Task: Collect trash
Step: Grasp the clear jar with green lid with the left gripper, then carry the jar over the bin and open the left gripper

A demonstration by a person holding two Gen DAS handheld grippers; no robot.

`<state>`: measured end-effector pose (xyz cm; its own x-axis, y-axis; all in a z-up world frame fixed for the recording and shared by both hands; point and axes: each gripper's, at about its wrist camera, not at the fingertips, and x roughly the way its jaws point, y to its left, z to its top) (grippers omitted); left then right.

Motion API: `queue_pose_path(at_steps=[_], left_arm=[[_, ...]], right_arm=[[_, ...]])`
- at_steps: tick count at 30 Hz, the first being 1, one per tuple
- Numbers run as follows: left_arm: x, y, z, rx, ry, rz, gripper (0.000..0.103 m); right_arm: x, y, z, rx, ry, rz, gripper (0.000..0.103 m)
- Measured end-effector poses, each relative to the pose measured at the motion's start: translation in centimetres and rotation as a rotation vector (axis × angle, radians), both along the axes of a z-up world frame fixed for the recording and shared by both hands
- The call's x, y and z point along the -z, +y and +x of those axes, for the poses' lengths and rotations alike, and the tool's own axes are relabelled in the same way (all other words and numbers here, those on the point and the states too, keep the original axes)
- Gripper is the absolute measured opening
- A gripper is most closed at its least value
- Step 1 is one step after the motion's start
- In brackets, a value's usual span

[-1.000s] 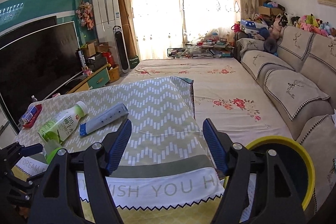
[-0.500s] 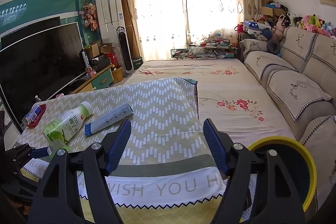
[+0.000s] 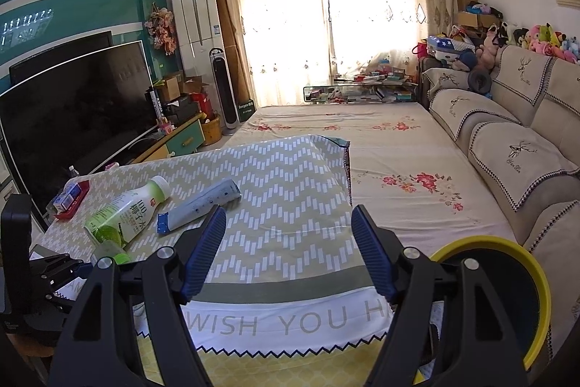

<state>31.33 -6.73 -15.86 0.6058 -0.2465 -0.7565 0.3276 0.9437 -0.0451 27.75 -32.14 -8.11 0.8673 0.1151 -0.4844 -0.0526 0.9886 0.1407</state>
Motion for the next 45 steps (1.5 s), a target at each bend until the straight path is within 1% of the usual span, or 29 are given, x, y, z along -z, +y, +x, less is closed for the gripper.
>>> queue_pose_path(at_steps=[2, 7, 11, 16, 20, 23, 28, 30, 35, 39, 40, 41, 42, 45], left_arm=[[-0.4, -0.5, -0.7, 0.012, -0.014, 0.009, 0.071], [-2.0, -1.9, -2.3, 0.06, -0.039, -0.003, 0.071], [-3.2, -3.9, -3.2, 0.11, -0.058, 0.001, 0.071], [-3.8, -7.8, -3.3, 0.19, -0.058, -0.003, 0.071], [-4.0, -12.1, -2.7, 0.264, -0.042, -0.021, 0.071], [-4.1, -16.2, -2.3, 0.335, -0.031, -0.025, 0.071], [-3.7, -23.2, -2.1, 0.46, -0.01, 0.011, 0.071], [-3.1, -26.0, -1.9, 0.503, 0.013, 0.026, 0.071], [-1.3, -31.8, -1.0, 0.572, 0.095, 0.035, 0.071], [-0.2, -35.2, -0.5, 0.611, 0.129, 0.036, 0.071], [-0.1, -35.9, -0.4, 0.628, 0.135, 0.031, 0.074], [0.0, -36.4, -0.3, 0.639, 0.139, 0.022, 0.082], [0.0, -36.6, -0.3, 0.64, 0.137, 0.012, 0.086], [-0.6, -35.8, -0.3, 0.619, 0.121, -0.023, 0.086]], right_arm=[[-0.1, -0.1, -0.1, 0.002, -0.003, 0.005, 0.068], [-0.8, -1.5, -0.6, 0.037, -0.024, 0.026, 0.068], [-1.8, -5.1, -2.6, 0.109, -0.036, 0.069, 0.069], [-1.9, -10.6, -5.8, 0.236, -0.029, 0.048, 0.07], [-1.8, -15.0, -8.3, 0.343, -0.031, 0.049, 0.071], [-1.6, -17.8, -9.7, 0.403, -0.04, 0.065, 0.072], [-0.5, -21.7, -11.2, 0.49, -0.034, 0.097, 0.072], [0.1, -23.0, -11.8, 0.518, -0.026, 0.108, 0.072], [0.8, -24.8, -12.5, 0.554, -0.014, 0.114, 0.072], [1.0, -25.1, -12.8, 0.572, -0.014, 0.113, 0.072], [0.8, -24.9, -12.9, 0.578, -0.018, 0.111, 0.072], [0.7, -24.9, -13.0, 0.584, -0.024, 0.11, 0.072], [0.6, -24.9, -13.0, 0.588, -0.026, 0.108, 0.073], [0.5, -24.8, -13.1, 0.593, -0.027, 0.096, 0.073]])
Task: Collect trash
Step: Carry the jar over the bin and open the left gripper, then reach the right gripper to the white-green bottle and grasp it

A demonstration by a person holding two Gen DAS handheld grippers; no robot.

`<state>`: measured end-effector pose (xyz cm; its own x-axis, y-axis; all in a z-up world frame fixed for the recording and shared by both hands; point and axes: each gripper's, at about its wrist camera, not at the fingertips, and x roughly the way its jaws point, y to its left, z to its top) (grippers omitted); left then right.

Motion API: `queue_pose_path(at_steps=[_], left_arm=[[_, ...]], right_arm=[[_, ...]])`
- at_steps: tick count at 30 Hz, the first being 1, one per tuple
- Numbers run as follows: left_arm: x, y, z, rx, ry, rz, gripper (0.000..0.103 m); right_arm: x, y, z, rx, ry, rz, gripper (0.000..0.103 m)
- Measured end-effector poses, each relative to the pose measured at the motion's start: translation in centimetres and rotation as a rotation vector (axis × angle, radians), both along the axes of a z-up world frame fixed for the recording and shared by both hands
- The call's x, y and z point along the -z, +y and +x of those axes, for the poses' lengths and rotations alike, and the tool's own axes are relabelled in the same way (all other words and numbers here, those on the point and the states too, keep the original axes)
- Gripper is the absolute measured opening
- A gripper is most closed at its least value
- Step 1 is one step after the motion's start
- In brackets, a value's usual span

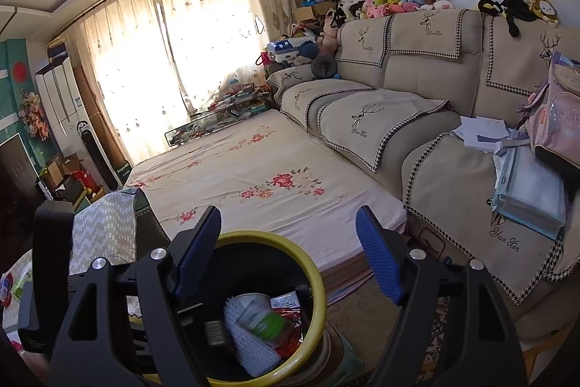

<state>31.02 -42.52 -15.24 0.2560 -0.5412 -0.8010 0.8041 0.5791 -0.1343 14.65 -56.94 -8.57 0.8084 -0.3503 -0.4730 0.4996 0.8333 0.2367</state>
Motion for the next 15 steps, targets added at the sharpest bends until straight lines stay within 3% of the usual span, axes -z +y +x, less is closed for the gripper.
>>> queue_pose_path(at_steps=[6, 10, 15], left_arm=[[-2.4, 6.6, -1.0, -0.091, -0.071, -0.099, 0.086], [-4.3, 14.1, -2.0, -0.2, -0.126, -0.165, 0.087], [-5.8, 24.6, -2.9, -0.389, -0.207, -0.185, 0.087]], right_arm=[[0.2, 1.0, 0.8, -0.028, 0.022, -0.001, 0.073], [0.2, 3.0, 2.1, -0.084, 0.038, -0.01, 0.073], [-0.4, 7.4, 4.4, -0.209, 0.056, -0.02, 0.073]])
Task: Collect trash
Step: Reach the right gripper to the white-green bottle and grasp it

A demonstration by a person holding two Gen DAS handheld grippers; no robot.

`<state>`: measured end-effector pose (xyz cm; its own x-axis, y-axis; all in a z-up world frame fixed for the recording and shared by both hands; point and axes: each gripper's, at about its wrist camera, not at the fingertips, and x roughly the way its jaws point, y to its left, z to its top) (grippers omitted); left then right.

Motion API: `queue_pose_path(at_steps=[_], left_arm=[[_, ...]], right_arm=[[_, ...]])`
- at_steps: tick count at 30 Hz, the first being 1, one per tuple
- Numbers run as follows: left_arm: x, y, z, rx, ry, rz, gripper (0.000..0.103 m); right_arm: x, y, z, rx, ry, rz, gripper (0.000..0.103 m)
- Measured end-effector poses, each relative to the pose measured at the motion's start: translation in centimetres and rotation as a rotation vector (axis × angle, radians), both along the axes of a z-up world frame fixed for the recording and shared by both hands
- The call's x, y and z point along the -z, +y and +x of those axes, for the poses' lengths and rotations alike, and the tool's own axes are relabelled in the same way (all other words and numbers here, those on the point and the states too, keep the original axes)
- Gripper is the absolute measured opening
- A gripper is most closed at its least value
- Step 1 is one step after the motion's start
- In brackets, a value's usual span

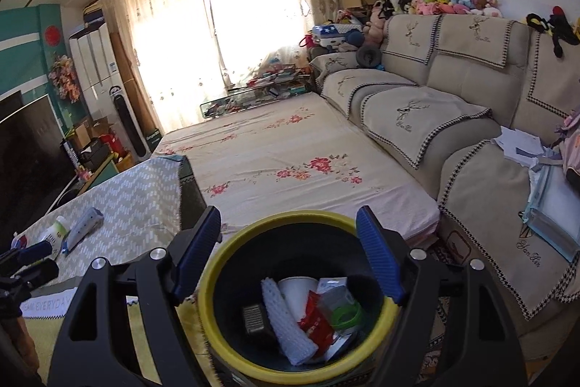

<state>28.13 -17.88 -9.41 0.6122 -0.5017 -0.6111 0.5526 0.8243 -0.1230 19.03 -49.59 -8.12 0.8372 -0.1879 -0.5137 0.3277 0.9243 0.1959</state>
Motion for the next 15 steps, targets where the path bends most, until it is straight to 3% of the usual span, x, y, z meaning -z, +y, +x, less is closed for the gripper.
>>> queue_pose_path(at_steps=[5, 9, 15], left_arm=[[-0.7, 10.5, 0.1, -0.197, -0.054, -0.001, 0.089], [-0.1, 18.0, 0.9, -0.338, -0.05, -0.026, 0.089], [2.2, 23.8, 2.4, -0.411, 0.042, -0.099, 0.089]], right_arm=[[-0.6, 5.9, 3.0, -0.148, 0.03, -0.014, 0.074], [-0.7, 11.0, 5.7, -0.29, 0.065, 0.003, 0.074], [-0.4, 18.3, 8.9, -0.435, 0.126, -0.03, 0.074]])
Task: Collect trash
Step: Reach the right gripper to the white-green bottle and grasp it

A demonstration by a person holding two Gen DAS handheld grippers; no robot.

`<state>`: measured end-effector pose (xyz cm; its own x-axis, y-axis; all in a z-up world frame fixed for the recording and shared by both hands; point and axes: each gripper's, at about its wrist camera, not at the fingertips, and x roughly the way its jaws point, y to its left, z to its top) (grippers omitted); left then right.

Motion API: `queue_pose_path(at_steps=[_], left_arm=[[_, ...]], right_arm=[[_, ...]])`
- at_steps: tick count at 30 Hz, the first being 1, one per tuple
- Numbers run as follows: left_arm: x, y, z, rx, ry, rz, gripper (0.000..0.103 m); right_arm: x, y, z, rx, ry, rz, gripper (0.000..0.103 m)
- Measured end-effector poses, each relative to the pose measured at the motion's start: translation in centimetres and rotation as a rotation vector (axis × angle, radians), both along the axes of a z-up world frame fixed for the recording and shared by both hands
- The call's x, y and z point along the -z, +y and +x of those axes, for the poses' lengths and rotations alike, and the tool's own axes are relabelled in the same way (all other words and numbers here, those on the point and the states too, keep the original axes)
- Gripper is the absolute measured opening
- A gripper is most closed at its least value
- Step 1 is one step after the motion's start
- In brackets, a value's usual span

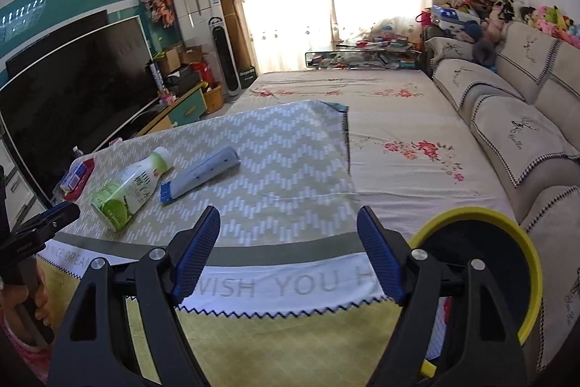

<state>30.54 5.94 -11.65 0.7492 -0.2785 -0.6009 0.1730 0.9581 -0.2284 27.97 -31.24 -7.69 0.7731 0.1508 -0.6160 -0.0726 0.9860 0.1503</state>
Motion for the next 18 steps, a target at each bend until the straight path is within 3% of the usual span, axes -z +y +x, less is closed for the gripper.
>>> queue_pose_path(at_steps=[5, 8, 13, 18], left_arm=[[1.1, -2.7, 0.2, 0.025, 0.036, 0.056, 0.089], [0.1, -2.1, -0.6, 0.004, -0.003, 0.009, 0.089], [-3.0, 3.6, -2.9, -0.217, -0.153, -0.089, 0.089], [-3.0, 8.1, -3.5, -0.384, -0.156, -0.149, 0.091]], right_arm=[[0.1, 2.8, 1.8, -0.047, 0.017, 0.012, 0.074], [0.3, 5.5, 3.3, -0.128, 0.052, 0.045, 0.074], [1.0, 10.7, 3.8, -0.218, 0.085, 0.004, 0.074], [1.7, 16.6, 3.1, -0.308, 0.101, -0.02, 0.074]])
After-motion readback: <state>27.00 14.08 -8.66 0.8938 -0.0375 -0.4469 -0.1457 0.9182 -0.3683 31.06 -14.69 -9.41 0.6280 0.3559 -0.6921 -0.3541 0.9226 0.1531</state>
